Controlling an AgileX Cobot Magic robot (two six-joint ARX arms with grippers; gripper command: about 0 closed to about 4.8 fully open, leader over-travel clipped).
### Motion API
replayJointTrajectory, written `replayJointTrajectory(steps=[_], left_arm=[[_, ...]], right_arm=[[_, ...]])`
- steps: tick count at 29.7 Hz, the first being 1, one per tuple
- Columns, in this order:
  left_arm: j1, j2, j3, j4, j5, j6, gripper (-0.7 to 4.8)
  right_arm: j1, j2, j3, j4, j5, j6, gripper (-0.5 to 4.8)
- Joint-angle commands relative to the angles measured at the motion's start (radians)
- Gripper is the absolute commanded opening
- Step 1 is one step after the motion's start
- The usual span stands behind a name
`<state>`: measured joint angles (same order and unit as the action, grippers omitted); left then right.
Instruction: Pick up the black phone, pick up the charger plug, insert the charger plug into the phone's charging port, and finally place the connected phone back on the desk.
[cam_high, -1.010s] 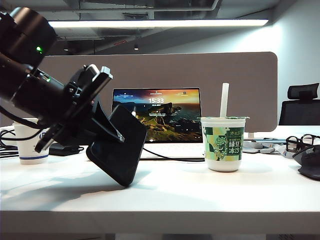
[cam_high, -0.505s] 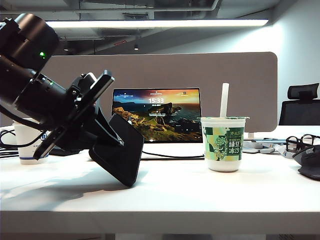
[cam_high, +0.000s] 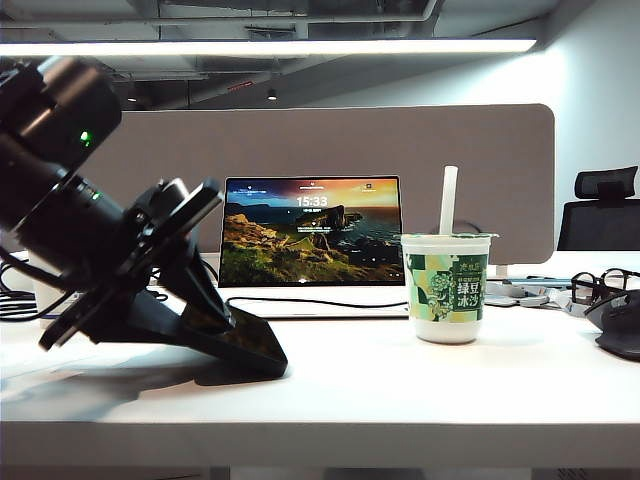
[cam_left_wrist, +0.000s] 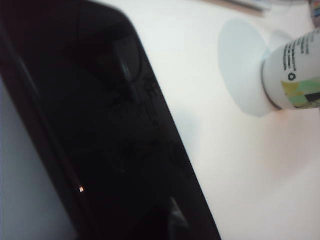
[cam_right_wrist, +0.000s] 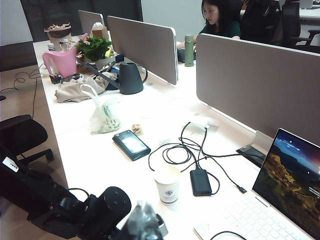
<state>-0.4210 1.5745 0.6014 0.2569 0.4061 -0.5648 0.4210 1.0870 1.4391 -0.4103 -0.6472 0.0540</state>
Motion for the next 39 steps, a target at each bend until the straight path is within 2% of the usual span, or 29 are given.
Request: replayJointTrajectory(steps=[1,8,10,13,18,19,21,23,25,31,34,36,39], left_arm=[[-0.003,-0.008,0.008,0.025,-0.008,0.015,2.39],[-0.002,-0.031,0.012,0.008,-0.067,0.028,2.49],[0.000,-0.058,0.019,-0.014,-0.078,0.070,2.47],[0.002,-0.107,0.038,-0.069,-0.104,0.136,2.47],[0.002,-0.215,0.110,-0.280,-0.189,0.291,2.39],[0.002,-0.236,0.123,-0.315,-0.200,0.319,2.29],[0.001,-0.283,0.148,-0.381,-0.204,0.384,1.49],[0.001,-0.329,0.169,-0.436,-0.204,0.440,0.45],[0.000,-0.376,0.185,-0.493,-0.204,0.472,-0.03],[-0.026,-0.515,0.208,-0.598,-0.207,0.481,-0.06],[-0.066,-0.600,0.208,-0.614,-0.263,0.483,-0.06],[-0.100,-0.655,0.207,-0.626,-0.314,0.483,-0.06],[-0.140,-0.715,0.207,-0.657,-0.324,0.483,-0.06]], right_arm=[[0.001,-0.002,0.003,0.010,0.001,-0.003,-0.04],[0.001,-0.002,0.003,0.009,0.001,-0.003,-0.04],[0.001,-0.002,0.003,-0.001,0.006,-0.005,-0.04],[0.001,-0.002,0.003,-0.049,0.073,-0.023,-0.04],[0.001,-0.002,0.003,-0.188,0.224,-0.064,-0.04],[0.001,-0.002,0.003,-0.218,0.251,-0.063,-0.04],[0.002,-0.002,0.003,-0.295,0.302,-0.063,-0.04],[0.003,-0.001,0.003,-0.377,0.355,-0.063,-0.04],[0.004,-0.001,0.002,-0.456,0.407,-0.064,-0.04],[0.055,-0.006,0.001,-0.649,0.504,-0.135,-0.04],[0.103,-0.010,0.000,-0.731,0.556,-0.133,-0.04],[0.141,-0.018,-0.010,-0.760,0.613,-0.133,-0.04],[0.190,-0.062,-0.074,-0.741,0.666,-0.132,-0.04]])
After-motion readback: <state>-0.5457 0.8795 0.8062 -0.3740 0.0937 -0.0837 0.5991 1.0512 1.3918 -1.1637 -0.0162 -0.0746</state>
